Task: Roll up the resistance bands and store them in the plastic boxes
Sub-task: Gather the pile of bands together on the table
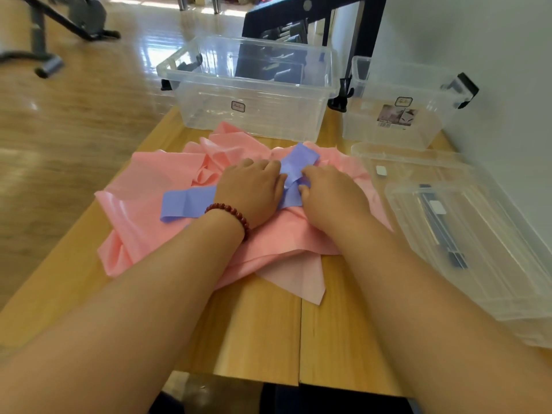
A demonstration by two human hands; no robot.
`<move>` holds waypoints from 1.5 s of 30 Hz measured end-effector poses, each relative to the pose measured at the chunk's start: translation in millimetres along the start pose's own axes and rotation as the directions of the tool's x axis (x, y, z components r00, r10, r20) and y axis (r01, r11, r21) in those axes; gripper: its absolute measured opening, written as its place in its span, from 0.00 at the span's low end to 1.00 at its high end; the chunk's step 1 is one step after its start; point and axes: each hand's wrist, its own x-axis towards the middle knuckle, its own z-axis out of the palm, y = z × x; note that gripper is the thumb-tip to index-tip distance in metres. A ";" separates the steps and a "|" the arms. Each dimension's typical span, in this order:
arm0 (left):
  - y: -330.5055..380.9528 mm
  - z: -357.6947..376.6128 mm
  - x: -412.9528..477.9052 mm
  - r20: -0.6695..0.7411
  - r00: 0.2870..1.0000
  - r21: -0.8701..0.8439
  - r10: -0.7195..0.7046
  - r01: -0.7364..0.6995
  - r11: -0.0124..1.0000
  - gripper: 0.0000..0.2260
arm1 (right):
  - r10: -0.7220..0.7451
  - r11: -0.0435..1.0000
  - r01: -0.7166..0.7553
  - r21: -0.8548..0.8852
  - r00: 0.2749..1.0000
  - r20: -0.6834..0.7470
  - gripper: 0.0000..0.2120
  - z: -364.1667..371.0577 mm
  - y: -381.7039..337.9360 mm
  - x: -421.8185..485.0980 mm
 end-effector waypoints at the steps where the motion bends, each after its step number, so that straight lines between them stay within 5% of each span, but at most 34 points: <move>1: 0.7 0.1 -1.8 0.001 1.000 -0.009 0.001 -0.001 1.000 0.35 | 0.002 1.000 -0.002 0.013 1.000 0.000 0.16 -1.1 -0.9 -0.7; 12: 0.8 5.9 -9.8 -0.020 0.998 -0.011 -0.060 0.060 0.998 0.31 | -0.059 0.992 0.066 -0.108 0.996 0.070 0.22 15.1 -5.2 -11.8; 21: 1.3 -0.4 -14.4 -0.080 0.993 -0.087 -0.082 0.075 0.993 0.29 | -0.019 0.994 0.041 0.101 0.978 -0.209 0.12 12.9 -0.9 -6.5; 25: -5.4 -21.5 -12.9 -0.127 0.982 -0.226 -0.142 0.110 0.968 0.29 | 0.006 0.987 0.030 0.159 0.975 -0.223 0.13 -6.0 7.8 -6.1; 28: -17.4 -39.8 -10.2 -0.061 0.986 -0.364 -0.153 0.121 0.923 0.28 | 0.065 0.981 -0.022 0.195 0.974 -0.216 0.13 -15.3 18.2 -9.2; 33: -25.7 -40.2 -32.4 0.176 0.974 -0.093 -0.143 0.161 0.983 0.21 | 0.140 0.965 -0.078 0.251 0.961 -0.239 0.17 -28.7 33.8 -24.9; 36: -23.3 -22.8 -46.5 0.249 0.954 -0.071 -0.168 0.191 0.979 0.23 | 0.154 0.959 -0.094 0.267 0.964 -0.215 0.21 -27.5 27.0 -38.2; 39: -21.5 -16.3 -52.0 0.223 0.954 -0.105 -0.200 0.228 0.968 0.28 | 0.006 0.998 0.007 0.058 0.976 -0.216 0.23 -21.9 7.1 -45.6; 43: -18.8 -20.1 -54.0 0.194 0.960 -0.138 -0.203 0.232 0.963 0.35 | -0.047 0.999 0.048 -0.006 0.998 0.051 0.28 -6.9 -11.1 -28.0; 45: -18.6 -21.7 -56.9 0.147 0.972 -0.170 -0.185 0.209 0.963 0.39 | -0.035 0.999 0.036 -0.007 0.994 0.102 0.21 1.4 -9.4 -18.2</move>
